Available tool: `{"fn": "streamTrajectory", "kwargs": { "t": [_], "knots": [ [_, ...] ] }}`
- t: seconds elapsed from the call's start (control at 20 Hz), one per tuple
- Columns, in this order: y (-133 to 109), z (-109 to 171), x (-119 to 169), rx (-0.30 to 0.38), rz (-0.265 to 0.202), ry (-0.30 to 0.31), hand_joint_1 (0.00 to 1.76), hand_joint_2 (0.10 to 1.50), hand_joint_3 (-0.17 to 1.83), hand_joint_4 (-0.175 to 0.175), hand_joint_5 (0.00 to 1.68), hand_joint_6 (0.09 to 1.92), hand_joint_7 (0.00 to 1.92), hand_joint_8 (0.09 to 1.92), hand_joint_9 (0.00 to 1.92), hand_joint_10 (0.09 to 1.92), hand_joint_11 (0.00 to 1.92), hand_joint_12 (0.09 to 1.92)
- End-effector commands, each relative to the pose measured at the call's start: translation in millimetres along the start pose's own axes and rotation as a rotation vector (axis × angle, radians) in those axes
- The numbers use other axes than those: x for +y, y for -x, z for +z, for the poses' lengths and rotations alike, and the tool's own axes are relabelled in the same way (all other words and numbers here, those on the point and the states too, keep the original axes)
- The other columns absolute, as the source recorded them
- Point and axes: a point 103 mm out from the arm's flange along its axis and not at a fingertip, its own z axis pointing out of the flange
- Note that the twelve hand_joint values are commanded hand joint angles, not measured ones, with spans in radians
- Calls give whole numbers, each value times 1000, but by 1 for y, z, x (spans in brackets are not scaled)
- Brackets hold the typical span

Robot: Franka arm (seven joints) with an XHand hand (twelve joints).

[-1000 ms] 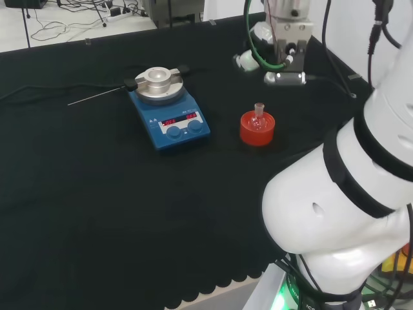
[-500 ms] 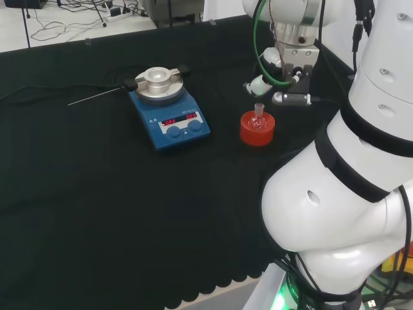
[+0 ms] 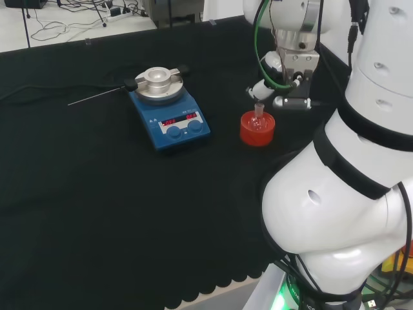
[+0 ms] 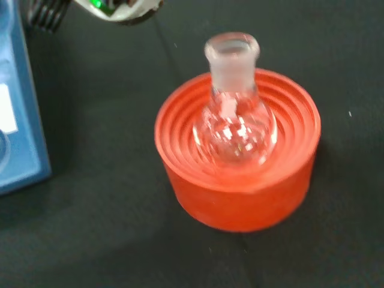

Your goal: Pick up the round-bottom flask.

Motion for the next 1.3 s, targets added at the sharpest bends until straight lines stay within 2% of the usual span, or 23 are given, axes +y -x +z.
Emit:
{"fn": "streamTrajectory", "kwargs": {
  "t": [0.05,0.45,0.7,1.3],
  "knots": [
    [17,44,14,15,32,-38,849,699,634,-53,578,430,219,673,421,694,150,1400],
    [20,55,16,7,49,-30,856,693,644,-54,582,444,222,675,425,695,154,1402],
    [20,57,16,9,51,16,871,682,647,-58,604,462,226,676,429,696,169,1403],
    [18,62,21,12,46,16,912,656,685,-68,681,567,225,675,443,690,202,1390]
  ]
}}
